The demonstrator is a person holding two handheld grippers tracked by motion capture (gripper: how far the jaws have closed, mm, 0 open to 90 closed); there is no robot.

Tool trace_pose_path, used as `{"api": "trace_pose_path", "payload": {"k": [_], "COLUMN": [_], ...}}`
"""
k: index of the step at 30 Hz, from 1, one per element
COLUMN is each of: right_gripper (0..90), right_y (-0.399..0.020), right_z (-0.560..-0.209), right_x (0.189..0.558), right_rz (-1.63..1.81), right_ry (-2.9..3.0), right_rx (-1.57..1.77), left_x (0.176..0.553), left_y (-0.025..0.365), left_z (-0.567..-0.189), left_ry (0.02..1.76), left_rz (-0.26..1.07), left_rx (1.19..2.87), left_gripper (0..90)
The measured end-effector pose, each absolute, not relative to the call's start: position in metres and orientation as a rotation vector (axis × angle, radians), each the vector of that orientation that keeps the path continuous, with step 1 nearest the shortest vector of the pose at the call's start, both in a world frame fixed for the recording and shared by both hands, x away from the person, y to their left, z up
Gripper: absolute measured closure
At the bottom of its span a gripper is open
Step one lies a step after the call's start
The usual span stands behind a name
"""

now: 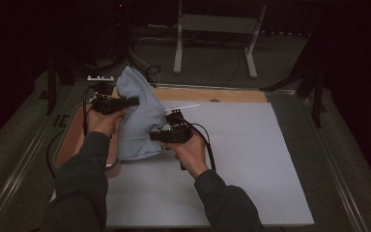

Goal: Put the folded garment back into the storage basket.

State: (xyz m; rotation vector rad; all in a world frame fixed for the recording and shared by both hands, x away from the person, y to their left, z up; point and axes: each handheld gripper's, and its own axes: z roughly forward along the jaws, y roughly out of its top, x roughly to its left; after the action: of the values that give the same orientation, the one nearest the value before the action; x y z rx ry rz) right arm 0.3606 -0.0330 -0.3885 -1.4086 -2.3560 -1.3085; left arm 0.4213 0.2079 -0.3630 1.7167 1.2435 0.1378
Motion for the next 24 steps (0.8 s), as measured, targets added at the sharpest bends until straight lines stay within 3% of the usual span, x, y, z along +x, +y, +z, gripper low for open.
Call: {"api": "trace_pose_path", "payload": {"k": [24], "right_gripper": [79.4], "right_y": [-0.006], "right_z": [-0.389], "right_x": [0.358], "right_rz": [-1.330], "right_ry": [-2.349], "right_rx": [-1.369], "left_x": [0.417], "left_y": [0.230], "left_z": [-0.355], "left_ry": [1.261], "left_rz": [0.186], "left_rx": [1.735], "left_gripper": [82.6]}}
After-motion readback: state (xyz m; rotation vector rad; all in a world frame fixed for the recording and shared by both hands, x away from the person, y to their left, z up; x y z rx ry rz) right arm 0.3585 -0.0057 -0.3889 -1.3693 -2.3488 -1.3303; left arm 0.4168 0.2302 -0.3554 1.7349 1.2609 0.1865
